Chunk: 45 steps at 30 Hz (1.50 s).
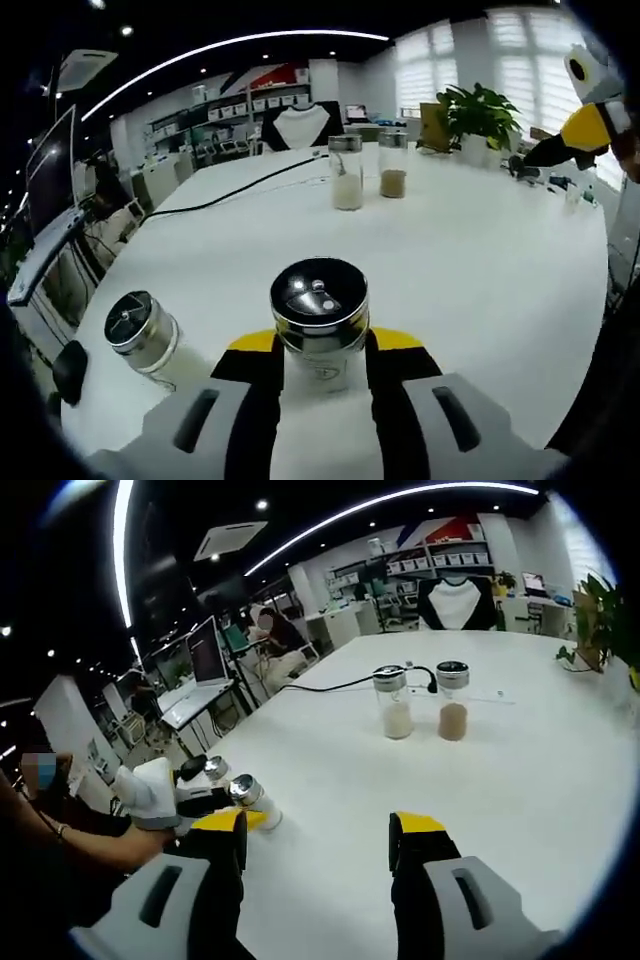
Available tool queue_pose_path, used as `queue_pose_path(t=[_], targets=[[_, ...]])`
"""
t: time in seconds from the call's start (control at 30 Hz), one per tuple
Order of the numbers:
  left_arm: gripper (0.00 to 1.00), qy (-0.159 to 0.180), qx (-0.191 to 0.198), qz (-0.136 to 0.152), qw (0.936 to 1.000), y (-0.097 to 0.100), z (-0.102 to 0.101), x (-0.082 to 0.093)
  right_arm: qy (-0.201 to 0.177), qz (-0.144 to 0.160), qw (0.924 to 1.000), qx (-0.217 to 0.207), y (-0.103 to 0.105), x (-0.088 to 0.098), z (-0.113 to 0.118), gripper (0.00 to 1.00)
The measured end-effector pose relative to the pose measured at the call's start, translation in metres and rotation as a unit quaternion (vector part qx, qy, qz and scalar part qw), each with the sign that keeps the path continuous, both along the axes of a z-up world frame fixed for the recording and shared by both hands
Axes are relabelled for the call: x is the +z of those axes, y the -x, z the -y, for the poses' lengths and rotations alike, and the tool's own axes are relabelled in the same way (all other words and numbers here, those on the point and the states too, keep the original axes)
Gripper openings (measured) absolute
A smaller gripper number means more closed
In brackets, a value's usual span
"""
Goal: Rotate the seasoning bottle until the label or dispensing opening points toward the visible target arrow and the bottle remains upright within the marked orientation range
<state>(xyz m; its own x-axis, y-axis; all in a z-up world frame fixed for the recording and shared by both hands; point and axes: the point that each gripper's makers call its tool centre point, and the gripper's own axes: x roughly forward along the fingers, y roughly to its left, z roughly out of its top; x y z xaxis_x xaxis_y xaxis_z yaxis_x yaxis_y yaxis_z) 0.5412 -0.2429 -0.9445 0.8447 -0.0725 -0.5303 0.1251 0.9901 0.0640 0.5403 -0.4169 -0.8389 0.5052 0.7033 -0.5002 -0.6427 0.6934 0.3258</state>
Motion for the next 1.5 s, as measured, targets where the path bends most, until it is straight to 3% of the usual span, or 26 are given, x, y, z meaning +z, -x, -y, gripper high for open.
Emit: queue_pose_path(t=[0.1,0.17,0.47,0.57,0.6,0.63,0.67,0.7,0.77,0.93,1.03,1.13,1.23,1.37,1.43,1.5], targets=[[0.35,-0.013,-0.010,-0.005,0.9999,0.001,0.005,-0.003,-0.001,0.001,1.0000,-0.002,0.000,0.001,0.001,0.56],[0.34,0.031,-0.004,-0.007,0.9995,0.004,0.012,-0.003,-0.001,0.000,1.0000,-0.004,0.000,0.000,0.002,0.56],[0.41,0.027,-0.030,-0.016,0.9991,0.001,-0.002,-0.010,0.000,-0.005,1.0000,-0.008,0.001,-0.003,0.007,0.56],[0.43,0.112,-0.080,-0.019,0.9903,0.001,0.019,-0.008,0.000,-0.006,1.0000,-0.008,0.002,-0.004,0.008,0.56],[0.44,0.105,-0.067,-0.011,0.9922,-0.003,0.011,-0.009,0.001,-0.006,1.0000,-0.008,0.002,-0.004,0.008,0.56],[0.43,0.094,-0.097,-0.021,0.9906,-0.001,0.012,-0.012,0.001,-0.006,1.0000,-0.006,0.002,-0.004,0.008,0.56],[0.43,0.091,-0.100,-0.022,0.9905,-0.001,0.011,-0.012,0.001,-0.006,1.0000,-0.006,0.003,-0.004,0.008,0.56],[0.42,0.065,-0.105,-0.023,0.9920,-0.002,0.005,-0.014,0.000,-0.006,1.0000,-0.006,0.003,-0.004,0.008,0.56],[0.42,0.039,-0.139,-0.024,0.9893,-0.003,0.004,-0.014,0.000,-0.006,1.0000,-0.007,0.003,-0.004,0.008,0.56],[0.34,0.039,-0.188,-0.030,0.9810,0.000,0.011,-0.015,0.002,-0.010,0.9999,-0.009,0.003,-0.007,0.011,0.56],[0.34,0.030,-0.164,-0.016,0.9858,-0.004,0.006,-0.016,0.002,-0.010,0.9999,-0.012,0.003,-0.007,0.014,0.56],[0.34,0.035,-0.101,-0.007,0.9942,-0.002,0.002,-0.014,0.003,-0.010,0.9998,-0.015,0.002,-0.008,0.015,0.56],[0.34,0.022,-0.051,-0.001,0.9984,0.000,0.001,-0.013,0.003,-0.013,0.9998,-0.018,0.002,-0.009,0.015,0.56],[0.35,0.012,-0.015,-0.005,0.9998,0.001,0.001,-0.013,0.003,-0.012,0.9998,-0.017,0.001,-0.009,0.015,0.56],[0.35,0.000,0.022,-0.016,0.9996,0.003,-0.001,-0.014,0.004,-0.012,0.9998,-0.016,0.001,-0.009,0.014,0.56],[0.35,0.007,0.045,-0.017,0.9988,0.003,-0.001,-0.014,0.005,-0.012,0.9998,-0.016,0.001,-0.010,0.012,0.56]])
